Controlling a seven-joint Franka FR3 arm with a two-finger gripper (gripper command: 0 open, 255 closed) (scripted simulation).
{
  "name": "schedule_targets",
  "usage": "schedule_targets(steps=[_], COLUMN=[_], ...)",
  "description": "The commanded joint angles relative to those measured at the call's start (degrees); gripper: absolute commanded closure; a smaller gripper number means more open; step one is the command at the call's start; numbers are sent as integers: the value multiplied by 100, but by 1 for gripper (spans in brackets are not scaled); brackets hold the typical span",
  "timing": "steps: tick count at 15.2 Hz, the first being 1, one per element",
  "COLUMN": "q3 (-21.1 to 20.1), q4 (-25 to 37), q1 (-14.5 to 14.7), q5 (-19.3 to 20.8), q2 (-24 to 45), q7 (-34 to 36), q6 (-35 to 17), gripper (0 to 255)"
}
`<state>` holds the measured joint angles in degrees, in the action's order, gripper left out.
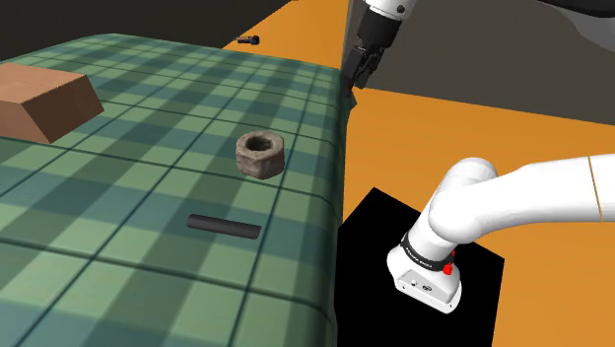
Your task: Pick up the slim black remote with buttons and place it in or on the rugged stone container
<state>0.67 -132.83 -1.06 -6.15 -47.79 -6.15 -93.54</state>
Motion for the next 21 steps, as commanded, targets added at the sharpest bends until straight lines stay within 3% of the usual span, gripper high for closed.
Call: schedule_targets(steps=[1,12,21], q3=[0,-1150,-2079], q4=[0,-225,113], q1=[0,423,609], q5=[0,-235,9], q2=[0,1294,2815], q7=[0,529,1127], q6=[0,-1395,-2408], gripper=[0,0,0])
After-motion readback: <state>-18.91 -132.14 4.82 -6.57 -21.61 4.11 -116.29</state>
